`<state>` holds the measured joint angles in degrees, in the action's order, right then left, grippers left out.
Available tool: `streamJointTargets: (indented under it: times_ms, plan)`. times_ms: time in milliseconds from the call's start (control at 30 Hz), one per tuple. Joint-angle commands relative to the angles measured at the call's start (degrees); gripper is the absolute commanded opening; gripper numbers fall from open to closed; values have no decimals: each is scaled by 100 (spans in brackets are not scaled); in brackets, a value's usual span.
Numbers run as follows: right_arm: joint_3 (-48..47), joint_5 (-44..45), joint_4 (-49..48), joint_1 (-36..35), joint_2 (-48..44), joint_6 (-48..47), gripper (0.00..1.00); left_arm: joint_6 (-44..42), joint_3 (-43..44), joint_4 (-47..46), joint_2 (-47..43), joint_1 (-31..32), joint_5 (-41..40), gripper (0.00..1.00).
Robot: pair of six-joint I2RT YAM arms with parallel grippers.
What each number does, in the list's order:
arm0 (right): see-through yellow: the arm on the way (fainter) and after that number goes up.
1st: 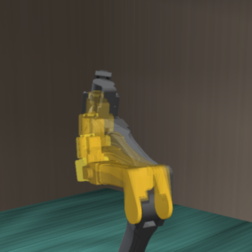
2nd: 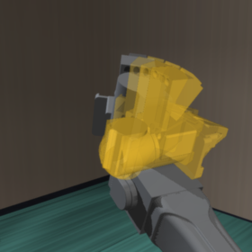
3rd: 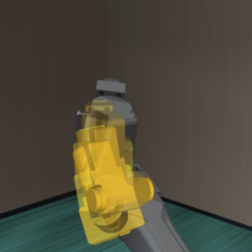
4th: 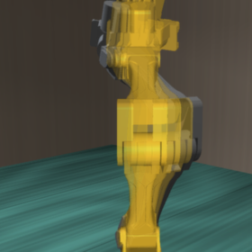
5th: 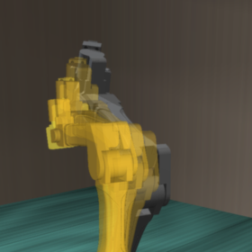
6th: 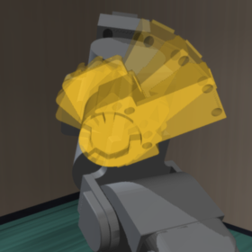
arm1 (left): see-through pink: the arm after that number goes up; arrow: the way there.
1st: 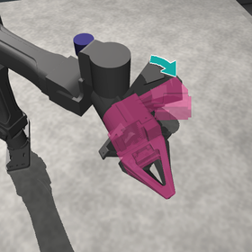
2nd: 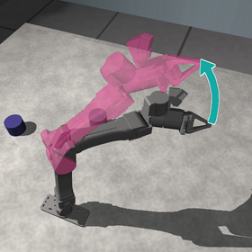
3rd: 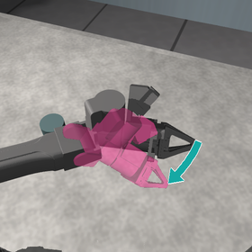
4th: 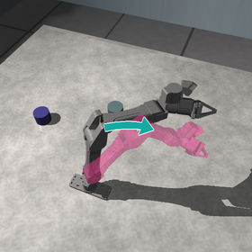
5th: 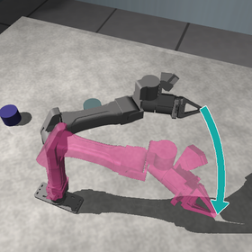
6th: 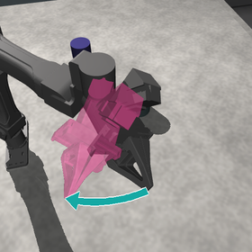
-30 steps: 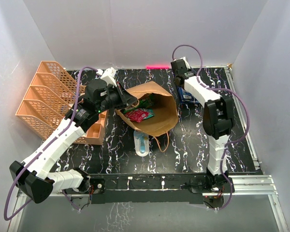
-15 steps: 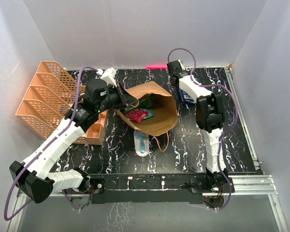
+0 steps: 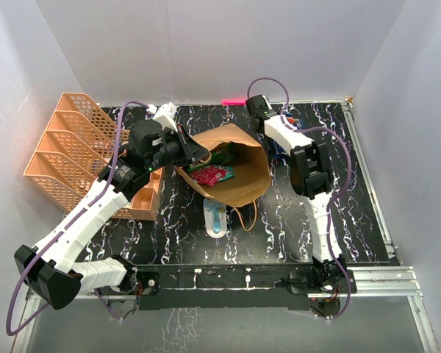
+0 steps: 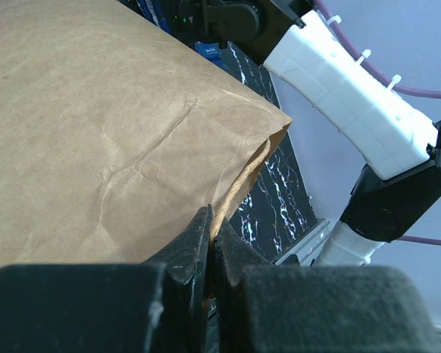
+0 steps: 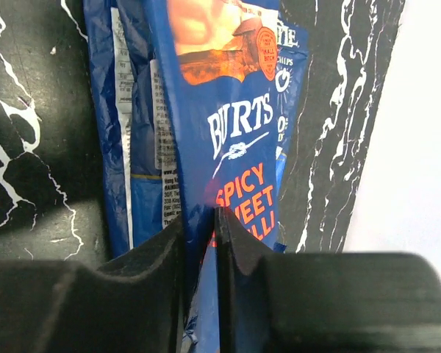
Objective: Take the snacks out of the paper bag
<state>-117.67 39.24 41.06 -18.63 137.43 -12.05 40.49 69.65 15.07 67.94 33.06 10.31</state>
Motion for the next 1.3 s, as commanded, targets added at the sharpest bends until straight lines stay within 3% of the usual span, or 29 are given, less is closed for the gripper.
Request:
streamJointTargets:
  times_ms: [0, 100, 233, 333, 433, 633, 767, 900, 1133, 1267]
  plan:
    - [-422, -55, 106, -1, -17, 488, 29, -66, 233, 77, -113, -57, 53, 0]
    - [-442, -268, 268, 28, -414, 653, 52, -74, 234, 101, -123, -61, 38, 0]
    - [-205, -658, 581, 26, -1280, 1027, 64, -51, 219, 68, -106, -59, 91, 0]
    - [727, -1130, 548, 42, -2203, 1402, 73, -20, 151, -38, -123, -61, 148, 0]
    - [2347, -1774, -277, 64, -3322, 1608, 80, -6, 66, -109, -133, -59, 229, 0]
    - [4988, -3150, -1811, 87, -5367, 1775, 83, -97, -59, -133, -132, -71, 519, 0]
    - [5911, -3469, -2421, 88, -6629, 1955, 83, -281, 26, 28, -69, -72, 866, 0]
    - [6435, -4625, -2926, 87, -7769, 1827, 83, -383, 10, 125, -151, -68, 1165, 0]
    - [7082, -6696, -3604, 73, -9356, 506, 81, -368, -465, -82, -400, -60, 1487, 0]
    - [7446, -8477, -3622, 4, -9770, -750, 70, -89, -1033, -566, -677, -59, 1455, 0]
